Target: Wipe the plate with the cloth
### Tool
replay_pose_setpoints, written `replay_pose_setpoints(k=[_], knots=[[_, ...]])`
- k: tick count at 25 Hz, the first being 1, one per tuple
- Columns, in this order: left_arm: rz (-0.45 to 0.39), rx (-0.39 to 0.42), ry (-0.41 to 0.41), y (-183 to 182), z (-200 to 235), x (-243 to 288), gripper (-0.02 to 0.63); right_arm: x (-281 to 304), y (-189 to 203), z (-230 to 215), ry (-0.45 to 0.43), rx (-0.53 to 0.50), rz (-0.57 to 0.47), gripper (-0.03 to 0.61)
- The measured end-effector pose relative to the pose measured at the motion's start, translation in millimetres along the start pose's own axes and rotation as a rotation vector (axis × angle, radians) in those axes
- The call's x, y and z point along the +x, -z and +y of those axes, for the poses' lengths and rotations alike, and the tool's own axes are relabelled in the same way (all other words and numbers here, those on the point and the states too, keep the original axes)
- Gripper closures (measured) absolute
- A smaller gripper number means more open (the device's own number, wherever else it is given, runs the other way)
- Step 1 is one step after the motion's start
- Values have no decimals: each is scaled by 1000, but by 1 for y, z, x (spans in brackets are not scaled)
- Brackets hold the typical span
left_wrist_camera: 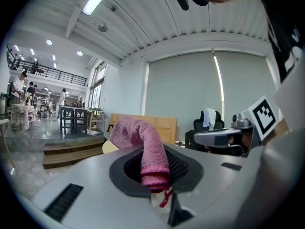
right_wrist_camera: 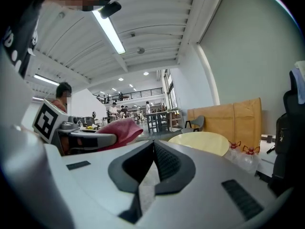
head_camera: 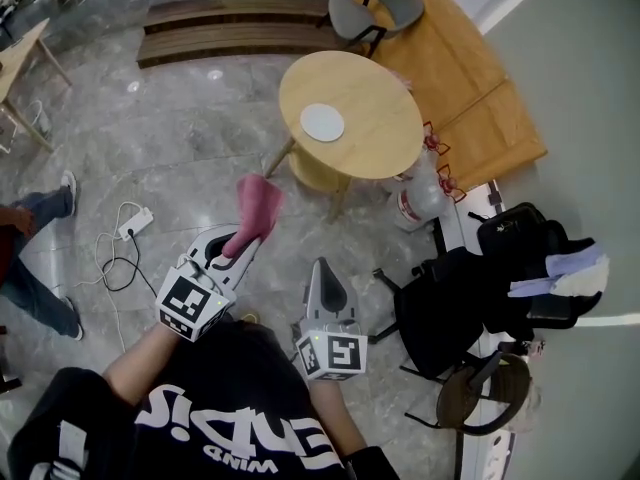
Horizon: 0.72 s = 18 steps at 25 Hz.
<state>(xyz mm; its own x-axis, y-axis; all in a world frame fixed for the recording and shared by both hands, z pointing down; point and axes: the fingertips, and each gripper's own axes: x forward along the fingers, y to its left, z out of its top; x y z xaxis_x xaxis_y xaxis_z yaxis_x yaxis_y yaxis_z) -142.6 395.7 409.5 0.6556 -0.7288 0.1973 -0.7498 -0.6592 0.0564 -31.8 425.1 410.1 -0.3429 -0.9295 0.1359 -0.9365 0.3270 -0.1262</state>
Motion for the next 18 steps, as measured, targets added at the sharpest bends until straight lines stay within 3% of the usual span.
replay_pose_setpoints(k=[12,18], knots=[[-18,0,-18,1,0,9,561,-4,13,-16,-6,34,11,557],[-16,-9,14,1,-1,25,561,4,13,-25,3,32,9,556]])
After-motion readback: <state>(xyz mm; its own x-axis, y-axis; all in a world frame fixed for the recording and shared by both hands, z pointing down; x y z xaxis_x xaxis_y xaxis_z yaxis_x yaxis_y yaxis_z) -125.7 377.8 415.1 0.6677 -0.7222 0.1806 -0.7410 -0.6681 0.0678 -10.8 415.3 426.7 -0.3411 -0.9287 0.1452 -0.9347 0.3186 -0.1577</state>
